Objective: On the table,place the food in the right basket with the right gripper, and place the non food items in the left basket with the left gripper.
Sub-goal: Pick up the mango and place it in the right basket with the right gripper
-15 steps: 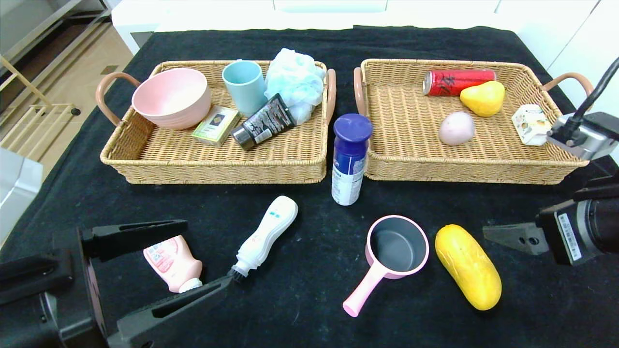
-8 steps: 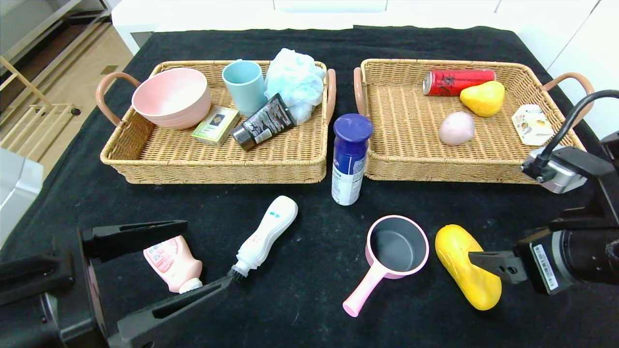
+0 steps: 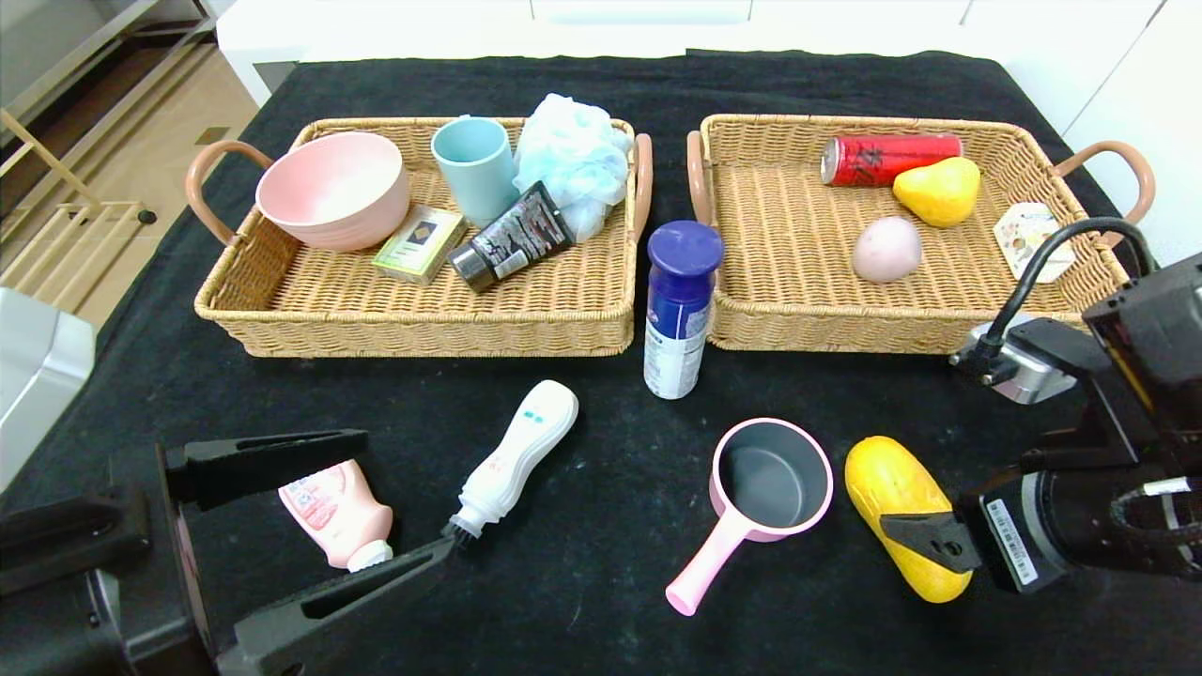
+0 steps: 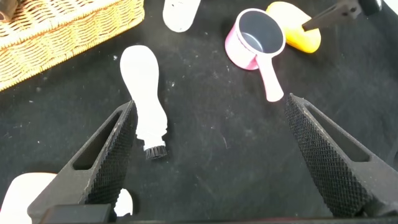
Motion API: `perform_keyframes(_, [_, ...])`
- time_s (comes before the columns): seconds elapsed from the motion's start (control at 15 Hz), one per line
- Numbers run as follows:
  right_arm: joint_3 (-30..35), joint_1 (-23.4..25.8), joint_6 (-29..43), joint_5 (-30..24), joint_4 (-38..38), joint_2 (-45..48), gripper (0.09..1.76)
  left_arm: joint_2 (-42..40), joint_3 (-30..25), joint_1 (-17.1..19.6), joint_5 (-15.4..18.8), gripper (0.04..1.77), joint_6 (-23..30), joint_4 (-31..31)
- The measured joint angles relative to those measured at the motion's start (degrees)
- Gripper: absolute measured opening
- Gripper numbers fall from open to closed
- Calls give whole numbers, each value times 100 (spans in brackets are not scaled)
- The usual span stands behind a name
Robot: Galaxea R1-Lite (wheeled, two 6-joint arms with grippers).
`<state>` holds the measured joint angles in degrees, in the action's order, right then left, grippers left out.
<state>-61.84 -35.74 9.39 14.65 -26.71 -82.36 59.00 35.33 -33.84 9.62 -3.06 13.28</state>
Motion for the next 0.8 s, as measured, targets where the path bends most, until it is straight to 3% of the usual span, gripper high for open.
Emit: perform_keyframes(0.8, [-1, -11, 100, 345, 419, -584, 170, -18, 0, 0, 0, 172, -10, -2])
